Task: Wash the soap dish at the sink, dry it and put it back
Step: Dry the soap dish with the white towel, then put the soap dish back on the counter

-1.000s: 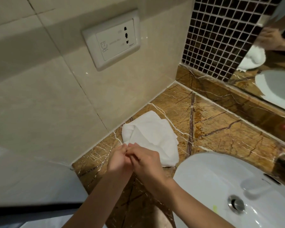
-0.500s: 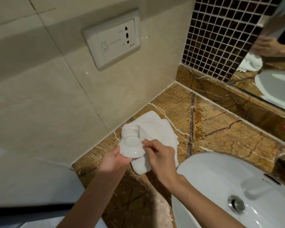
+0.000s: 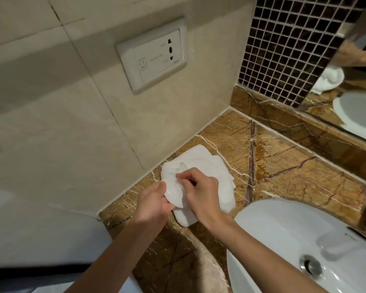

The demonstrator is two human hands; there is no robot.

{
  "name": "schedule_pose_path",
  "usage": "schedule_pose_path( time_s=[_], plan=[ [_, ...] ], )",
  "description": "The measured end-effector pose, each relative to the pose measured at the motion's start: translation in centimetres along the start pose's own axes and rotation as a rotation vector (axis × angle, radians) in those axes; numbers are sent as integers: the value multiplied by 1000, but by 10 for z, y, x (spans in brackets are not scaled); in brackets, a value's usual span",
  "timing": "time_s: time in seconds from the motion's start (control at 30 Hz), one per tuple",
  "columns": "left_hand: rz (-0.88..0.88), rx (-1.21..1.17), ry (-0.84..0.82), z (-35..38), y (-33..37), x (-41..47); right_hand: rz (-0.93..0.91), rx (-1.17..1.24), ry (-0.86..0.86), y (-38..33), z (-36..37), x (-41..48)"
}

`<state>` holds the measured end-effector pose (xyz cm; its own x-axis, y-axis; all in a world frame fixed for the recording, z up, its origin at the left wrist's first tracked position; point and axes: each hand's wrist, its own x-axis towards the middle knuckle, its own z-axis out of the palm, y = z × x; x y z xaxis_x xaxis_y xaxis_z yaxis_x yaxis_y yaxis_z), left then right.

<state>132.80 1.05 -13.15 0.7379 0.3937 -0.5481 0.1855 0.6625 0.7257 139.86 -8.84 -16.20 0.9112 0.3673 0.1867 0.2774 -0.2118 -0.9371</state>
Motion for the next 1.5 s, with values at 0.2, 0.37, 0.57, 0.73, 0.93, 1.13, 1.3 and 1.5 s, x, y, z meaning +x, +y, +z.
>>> schedule_pose_path(
  time_s=[0.2,0.37,0.57,0.73,0.93,1.13,1.3,1.5],
  plan=[
    [106,190,31,-5,9,1,43,49,109,3,-29,50],
    [240,541,26,7,11,1,288,-238,100,26,-62,66],
    [463,920,-59,40,-3,1,308,-131,24,-7,-65,27],
    [707,1357,-405,61,-21,-5,708,335,-48,-26,-98,20],
    [1117,1698,-717,81,-28,-1,830,430,140,-15,-143,-1],
    [705,1203,-556,114,-66,-22,768,494,540,-8,-167,-46],
    [228,715,-442,156,-98,-44,700,388,734,-1,-190,-86],
    [71,767,-463,192,-144,-76,688,326,860,9,-236,-141]
  ],
)
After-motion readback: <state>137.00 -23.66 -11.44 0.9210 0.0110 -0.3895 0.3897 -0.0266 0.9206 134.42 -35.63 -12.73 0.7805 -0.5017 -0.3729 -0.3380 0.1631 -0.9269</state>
